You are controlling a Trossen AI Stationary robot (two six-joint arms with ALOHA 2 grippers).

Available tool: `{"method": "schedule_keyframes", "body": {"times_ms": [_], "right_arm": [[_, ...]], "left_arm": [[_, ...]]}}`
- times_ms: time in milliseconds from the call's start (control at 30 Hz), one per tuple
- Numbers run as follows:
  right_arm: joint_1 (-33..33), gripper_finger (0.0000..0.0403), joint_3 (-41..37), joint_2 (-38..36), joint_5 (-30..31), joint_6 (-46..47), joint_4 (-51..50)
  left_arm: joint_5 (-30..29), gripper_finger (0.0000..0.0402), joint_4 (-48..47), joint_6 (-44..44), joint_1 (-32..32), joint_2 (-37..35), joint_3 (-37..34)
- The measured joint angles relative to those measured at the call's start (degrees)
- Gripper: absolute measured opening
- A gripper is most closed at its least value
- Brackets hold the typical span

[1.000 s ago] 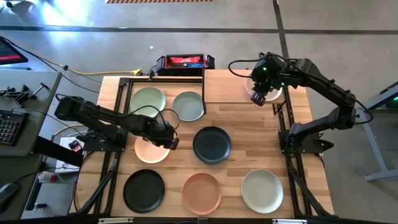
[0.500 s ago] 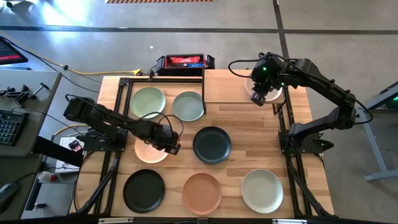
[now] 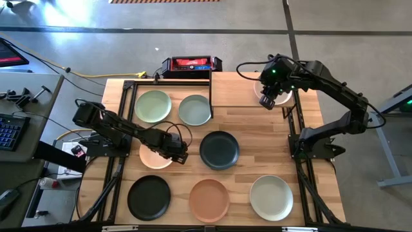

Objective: Place and stack plates onto a shelf
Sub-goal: Stack the orange plate on the light brown plate on the shelf

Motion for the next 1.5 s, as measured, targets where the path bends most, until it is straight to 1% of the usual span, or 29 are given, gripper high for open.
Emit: {"method": "schedule_keyframes", "body": {"times_ms": [167,567,667,767,967,1100,1233,1333,1500], "right_arm": [[0.0,0.008,0.0,0.0,0.0,0.0,0.0],[0.0,0.008,0.0,0.0,0.0,0.0,0.0],[0.0,0.008,0.0,0.0,0.0,0.0,0.0],[0.0,0.008,0.0,0.0,0.0,0.0,0.0],[0.0,0.008,0.0,0.0,0.0,0.0,0.0],[0.0,0.008,0.0,0.0,0.0,0.0,0.0],[0.0,0.008,0.0,0.0,0.0,0.0,0.1],[0.0,0.008,0.0,0.0,1.0,-0.1,0.6],[0.0,0.008,0.0,0.0,1.0,-0.2,1.2]], "left_arm": [[0.1,0.0122,-0.1,0.0,0.0,0.3,0.0],[-0.1,0.0022,1.0,0.0,-1.0,-0.1,-0.1],[0.2,0.0008,0.8,0.9,-1.7,-0.5,0.0],[0.7,0.0005,-1.1,2.5,-2.2,-0.3,1.2],[1.1,0.0002,-6.9,8.3,-3.3,-0.3,6.7],[0.8,0.0001,-12.8,14.5,-4.0,-0.3,11.2],[-1.3,0.0001,-18.6,21.3,-4.5,-0.3,15.6],[-3.6,0.0001,-21.0,26.9,-4.5,-0.3,18.5],[-4.8,0.0001,-23.3,34.3,-4.3,-0.3,20.5]]}}
